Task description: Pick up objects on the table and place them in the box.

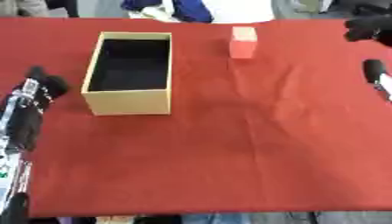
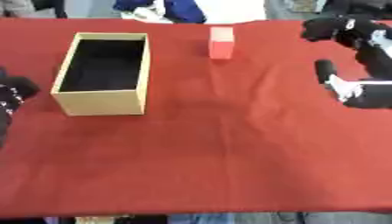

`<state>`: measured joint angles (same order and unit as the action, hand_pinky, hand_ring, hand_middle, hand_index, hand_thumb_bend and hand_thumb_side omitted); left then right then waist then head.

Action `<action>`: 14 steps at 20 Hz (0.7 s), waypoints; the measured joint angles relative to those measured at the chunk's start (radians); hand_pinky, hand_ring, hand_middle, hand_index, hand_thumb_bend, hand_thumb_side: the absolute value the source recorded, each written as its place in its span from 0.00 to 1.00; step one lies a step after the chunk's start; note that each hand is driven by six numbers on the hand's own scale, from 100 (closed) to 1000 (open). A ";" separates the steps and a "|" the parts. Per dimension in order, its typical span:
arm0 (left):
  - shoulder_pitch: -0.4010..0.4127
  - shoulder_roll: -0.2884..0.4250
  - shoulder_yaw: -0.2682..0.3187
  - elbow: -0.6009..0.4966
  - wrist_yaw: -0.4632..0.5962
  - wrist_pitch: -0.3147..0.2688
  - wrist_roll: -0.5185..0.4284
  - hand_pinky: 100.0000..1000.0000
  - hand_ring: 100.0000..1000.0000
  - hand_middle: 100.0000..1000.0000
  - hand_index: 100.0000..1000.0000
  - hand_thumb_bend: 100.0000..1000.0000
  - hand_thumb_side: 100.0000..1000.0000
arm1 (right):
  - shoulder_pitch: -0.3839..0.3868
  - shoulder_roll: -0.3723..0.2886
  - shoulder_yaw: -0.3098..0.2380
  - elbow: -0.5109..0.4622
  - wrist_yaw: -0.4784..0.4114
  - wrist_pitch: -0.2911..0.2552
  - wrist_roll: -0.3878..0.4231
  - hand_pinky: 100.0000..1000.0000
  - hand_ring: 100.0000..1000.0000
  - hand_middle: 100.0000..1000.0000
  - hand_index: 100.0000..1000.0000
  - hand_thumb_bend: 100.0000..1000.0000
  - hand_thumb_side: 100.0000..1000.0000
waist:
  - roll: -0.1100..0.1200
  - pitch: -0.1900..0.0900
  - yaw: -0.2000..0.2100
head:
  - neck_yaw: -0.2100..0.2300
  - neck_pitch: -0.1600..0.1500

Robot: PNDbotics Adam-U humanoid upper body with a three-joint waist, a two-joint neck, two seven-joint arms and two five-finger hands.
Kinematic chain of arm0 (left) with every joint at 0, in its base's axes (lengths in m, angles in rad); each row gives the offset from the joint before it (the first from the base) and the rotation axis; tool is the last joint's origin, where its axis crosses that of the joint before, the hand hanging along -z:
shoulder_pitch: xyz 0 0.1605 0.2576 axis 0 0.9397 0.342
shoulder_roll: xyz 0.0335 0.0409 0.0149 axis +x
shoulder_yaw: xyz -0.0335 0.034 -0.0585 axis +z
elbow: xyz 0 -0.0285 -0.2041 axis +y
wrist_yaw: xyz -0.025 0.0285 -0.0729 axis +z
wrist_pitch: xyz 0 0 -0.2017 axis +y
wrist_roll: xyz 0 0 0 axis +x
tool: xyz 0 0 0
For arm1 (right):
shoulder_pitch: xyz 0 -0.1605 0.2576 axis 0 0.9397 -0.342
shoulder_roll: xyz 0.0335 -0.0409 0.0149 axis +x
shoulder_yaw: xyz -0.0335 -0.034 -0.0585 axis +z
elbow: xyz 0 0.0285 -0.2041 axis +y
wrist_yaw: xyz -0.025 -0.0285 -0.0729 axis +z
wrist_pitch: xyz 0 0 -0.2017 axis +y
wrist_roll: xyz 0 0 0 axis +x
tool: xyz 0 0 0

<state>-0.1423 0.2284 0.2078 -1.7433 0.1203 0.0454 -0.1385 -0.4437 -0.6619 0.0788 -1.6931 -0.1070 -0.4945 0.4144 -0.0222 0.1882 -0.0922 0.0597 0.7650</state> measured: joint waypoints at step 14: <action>0.009 0.001 0.000 0.000 0.000 0.000 0.000 0.84 0.68 0.52 0.60 0.17 0.76 | -0.155 -0.181 0.084 0.076 0.089 -0.118 -0.041 0.78 0.86 0.76 0.85 0.08 0.14 | -0.010 -0.010 0.015 | 0.001 0.000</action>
<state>-0.1332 0.2297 0.2075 -1.7429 0.1204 0.0450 -0.1389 -0.5988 -0.8430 0.1632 -1.6173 -0.0181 -0.6126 0.3730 -0.0319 0.1780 -0.0772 0.0607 0.7650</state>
